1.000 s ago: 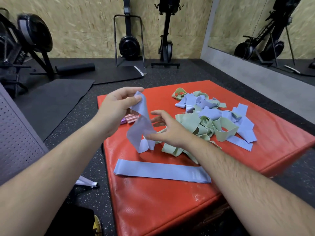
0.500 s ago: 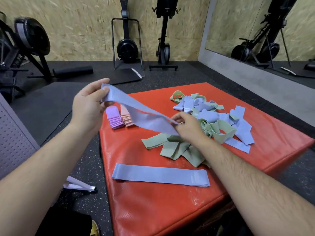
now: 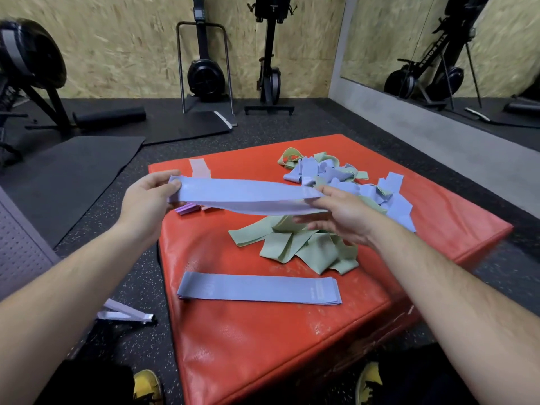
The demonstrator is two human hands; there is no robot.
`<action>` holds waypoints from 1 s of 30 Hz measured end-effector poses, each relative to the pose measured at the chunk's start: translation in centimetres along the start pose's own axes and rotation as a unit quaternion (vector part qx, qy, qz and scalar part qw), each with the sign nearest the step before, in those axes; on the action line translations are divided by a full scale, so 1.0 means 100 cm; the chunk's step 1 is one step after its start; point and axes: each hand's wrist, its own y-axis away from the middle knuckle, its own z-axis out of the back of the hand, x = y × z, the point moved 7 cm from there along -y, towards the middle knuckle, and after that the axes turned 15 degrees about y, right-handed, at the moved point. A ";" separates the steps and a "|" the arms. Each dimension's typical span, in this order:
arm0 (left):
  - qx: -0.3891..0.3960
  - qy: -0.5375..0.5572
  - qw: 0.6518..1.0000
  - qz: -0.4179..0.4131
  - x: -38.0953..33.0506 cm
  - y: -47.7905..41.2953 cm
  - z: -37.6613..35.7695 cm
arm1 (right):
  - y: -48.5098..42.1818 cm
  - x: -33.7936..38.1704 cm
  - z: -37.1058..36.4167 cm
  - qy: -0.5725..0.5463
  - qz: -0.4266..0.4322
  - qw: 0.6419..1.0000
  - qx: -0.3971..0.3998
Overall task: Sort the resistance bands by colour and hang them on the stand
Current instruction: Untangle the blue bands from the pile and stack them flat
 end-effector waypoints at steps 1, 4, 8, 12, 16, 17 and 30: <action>0.008 -0.003 1.000 0.004 0.002 0.003 0.000 | 0.005 -0.004 -0.001 0.004 -0.009 1.000 0.028; 0.027 -0.020 0.999 0.014 0.013 0.012 0.000 | 0.021 -0.010 -0.004 0.029 -0.018 0.994 0.100; 0.038 -0.046 0.997 0.038 0.030 0.022 0.005 | 0.038 -0.015 -0.003 0.002 -0.019 0.993 0.116; 0.047 -0.058 0.995 0.060 0.039 0.034 0.008 | 0.044 -0.030 0.002 0.024 -0.041 0.996 0.069; 0.055 -0.097 0.991 0.081 0.041 0.042 0.014 | 0.053 -0.045 0.009 0.103 -0.076 0.990 0.052; 0.065 -0.107 0.988 0.093 0.043 0.043 0.015 | 0.054 -0.046 0.011 0.101 -0.080 0.990 0.052; 0.144 -0.314 0.927 0.147 0.076 0.065 0.038 | 0.059 -0.087 0.014 0.397 -0.086 0.914 0.021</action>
